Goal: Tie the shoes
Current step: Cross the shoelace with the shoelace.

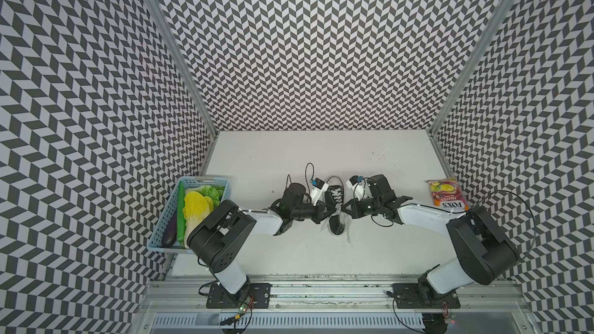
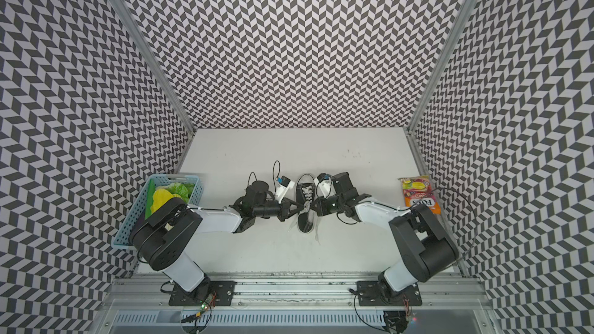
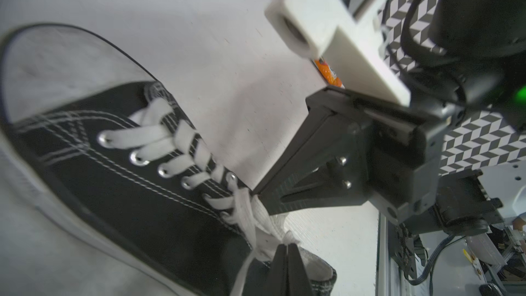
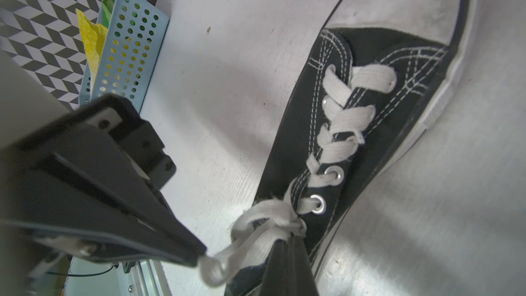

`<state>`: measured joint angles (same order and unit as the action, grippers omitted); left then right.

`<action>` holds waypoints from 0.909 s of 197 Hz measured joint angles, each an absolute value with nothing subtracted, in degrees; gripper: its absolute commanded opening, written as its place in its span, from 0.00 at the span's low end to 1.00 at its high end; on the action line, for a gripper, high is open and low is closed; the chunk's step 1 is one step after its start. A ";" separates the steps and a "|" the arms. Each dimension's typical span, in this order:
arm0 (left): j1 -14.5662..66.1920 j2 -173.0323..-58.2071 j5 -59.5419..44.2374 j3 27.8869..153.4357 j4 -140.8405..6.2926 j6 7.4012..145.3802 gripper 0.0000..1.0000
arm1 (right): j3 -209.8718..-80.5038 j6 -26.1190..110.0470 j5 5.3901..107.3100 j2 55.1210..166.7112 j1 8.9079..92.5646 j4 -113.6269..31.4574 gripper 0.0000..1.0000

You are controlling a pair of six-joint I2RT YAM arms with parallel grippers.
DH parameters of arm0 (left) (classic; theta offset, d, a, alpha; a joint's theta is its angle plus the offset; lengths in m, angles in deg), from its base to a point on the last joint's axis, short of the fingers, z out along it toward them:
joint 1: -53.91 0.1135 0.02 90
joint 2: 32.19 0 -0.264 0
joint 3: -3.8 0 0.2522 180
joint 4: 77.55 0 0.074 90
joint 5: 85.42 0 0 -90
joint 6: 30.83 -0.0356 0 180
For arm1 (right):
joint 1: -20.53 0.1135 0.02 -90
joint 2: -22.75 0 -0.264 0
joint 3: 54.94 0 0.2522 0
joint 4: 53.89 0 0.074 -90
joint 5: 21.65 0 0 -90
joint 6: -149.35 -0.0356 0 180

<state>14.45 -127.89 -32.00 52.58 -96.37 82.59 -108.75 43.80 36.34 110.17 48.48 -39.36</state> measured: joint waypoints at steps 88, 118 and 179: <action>12.39 -128.85 -27.39 51.01 -94.51 81.85 0.16 | -108.75 43.93 34.39 109.27 48.52 -39.31 0.00; 12.39 -127.26 -26.16 49.68 -94.47 82.52 0.26 | -108.75 43.97 34.13 110.12 48.57 -39.34 0.00; 12.44 -118.21 -23.08 48.47 -93.70 84.21 0.59 | -108.75 44.34 34.44 110.98 48.61 -39.31 0.00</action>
